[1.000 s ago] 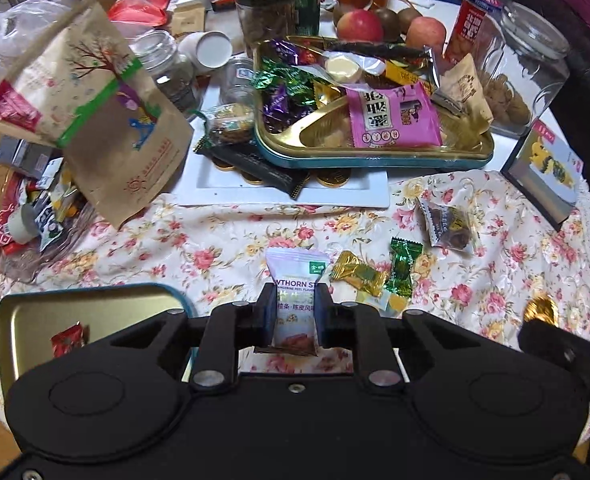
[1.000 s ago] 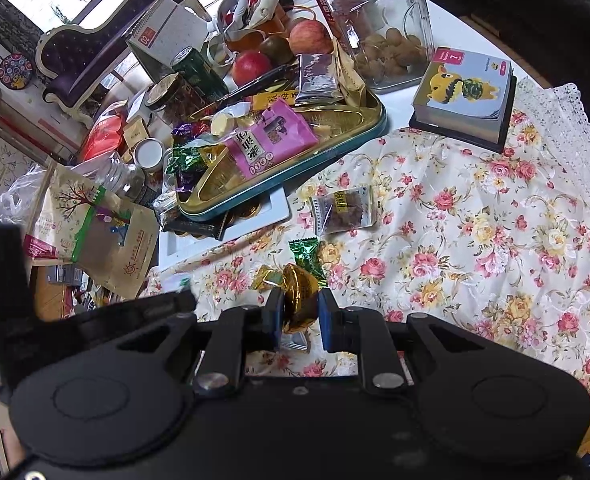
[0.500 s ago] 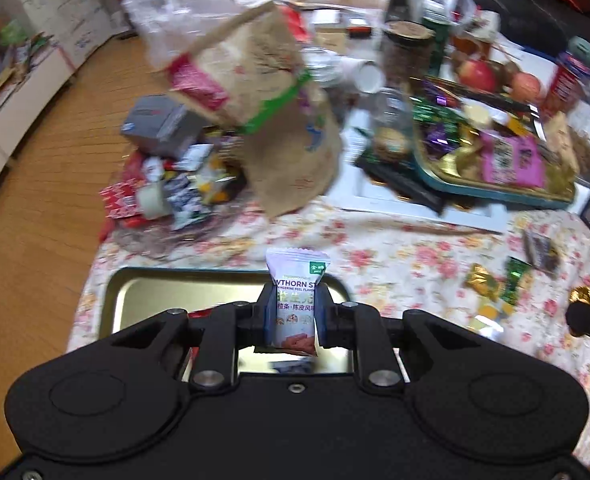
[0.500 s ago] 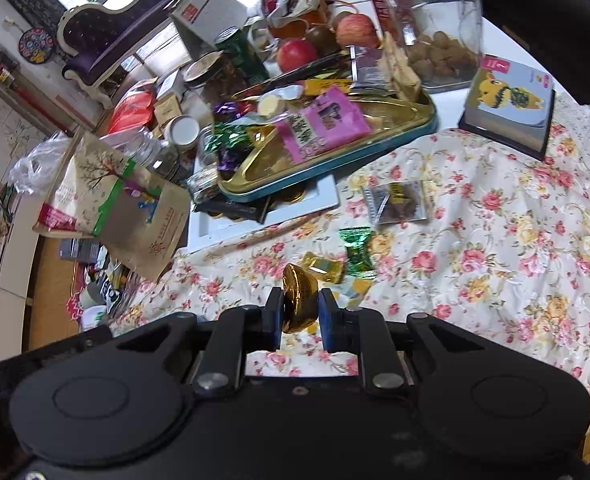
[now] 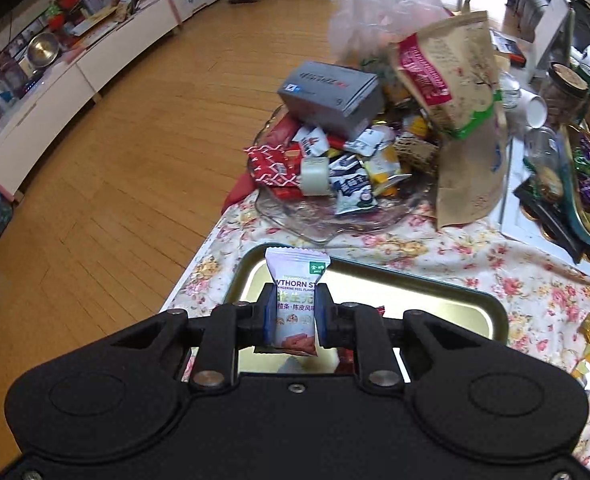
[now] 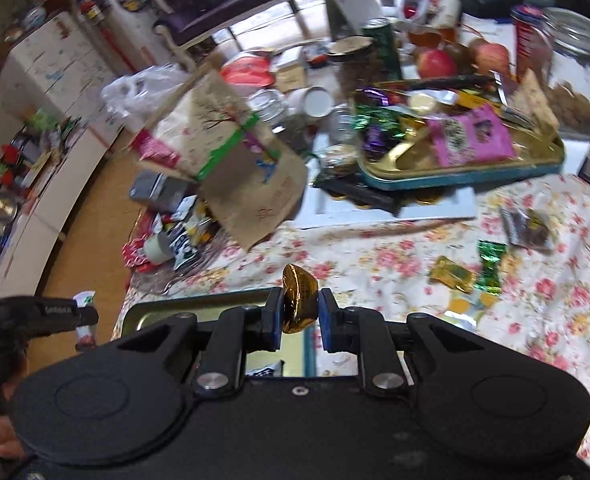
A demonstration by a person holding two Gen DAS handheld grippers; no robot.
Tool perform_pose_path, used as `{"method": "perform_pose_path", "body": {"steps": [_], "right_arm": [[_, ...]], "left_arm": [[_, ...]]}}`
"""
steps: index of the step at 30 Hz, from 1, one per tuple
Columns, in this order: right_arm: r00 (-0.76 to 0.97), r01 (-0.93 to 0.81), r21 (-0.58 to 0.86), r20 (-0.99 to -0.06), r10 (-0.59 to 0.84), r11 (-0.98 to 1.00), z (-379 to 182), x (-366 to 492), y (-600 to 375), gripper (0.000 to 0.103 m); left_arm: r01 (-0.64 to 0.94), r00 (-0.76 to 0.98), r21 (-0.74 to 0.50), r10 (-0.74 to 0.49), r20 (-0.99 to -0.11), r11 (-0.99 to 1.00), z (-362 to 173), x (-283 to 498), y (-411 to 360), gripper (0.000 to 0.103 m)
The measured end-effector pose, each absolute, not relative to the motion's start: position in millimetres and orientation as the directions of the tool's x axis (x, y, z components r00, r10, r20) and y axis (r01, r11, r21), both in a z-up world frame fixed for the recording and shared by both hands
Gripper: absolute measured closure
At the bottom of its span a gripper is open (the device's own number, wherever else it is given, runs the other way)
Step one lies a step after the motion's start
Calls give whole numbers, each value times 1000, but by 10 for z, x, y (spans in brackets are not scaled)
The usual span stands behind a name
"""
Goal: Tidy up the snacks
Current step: 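Carry both items over the gold tray and open the left gripper to release the hawthorn packet, then open the right gripper to drop the gold candy into the tray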
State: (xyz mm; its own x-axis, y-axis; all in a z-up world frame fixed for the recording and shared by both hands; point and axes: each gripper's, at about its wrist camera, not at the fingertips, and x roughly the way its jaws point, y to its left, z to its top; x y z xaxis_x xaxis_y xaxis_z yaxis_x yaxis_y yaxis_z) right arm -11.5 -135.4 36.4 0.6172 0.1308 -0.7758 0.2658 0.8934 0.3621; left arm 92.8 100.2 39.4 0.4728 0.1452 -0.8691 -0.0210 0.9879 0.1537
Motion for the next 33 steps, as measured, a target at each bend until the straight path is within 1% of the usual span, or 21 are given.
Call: {"method": "perform_pose_path", "body": {"steps": [5,9,13,14,15,16,18,19,20,25,33], "right_arm": [[603,212,354,-781,163,911,280,-9,-1109,83],[591,176,348,-785,184,921,247,43,-963,83],[582,142,335,-790,195,931,215,59,-844,83],[578,136,334,-791,199,933,200,62,-814,83],[575,129,332,-793,202,934,185,69,-786,83],[574,118,330,-792,207,936,176,69,-764,83],[585,99,328,-783,211,940,184,59,-728,81],[592,97,324,-779,207,941,199,50,-711,79],[598,92,326,-774,210,941,213,48,-705,73],[607,107,335,-768,205,936,240,56,-759,72],[555,150,299,-814,170,942,144,74,-838,72]], "left_arm": [[-45,456,130,136,-879,991,382,999,1125,76],[-49,454,86,99,-885,995,430,1012,1182,75],[-45,460,78,90,-883,996,464,1002,1190,75],[-44,459,82,93,-883,996,464,1001,1184,74],[-41,458,91,100,-883,995,459,1011,1172,69],[-37,458,97,103,-883,995,456,1013,1163,66],[-32,455,102,106,-884,994,444,1017,1148,66],[-32,452,102,106,-886,994,438,1016,1142,66],[-30,448,99,102,-888,995,433,1014,1135,66],[-15,433,82,81,-898,997,415,1008,1076,66],[32,429,105,81,-899,994,373,973,917,66]]}}
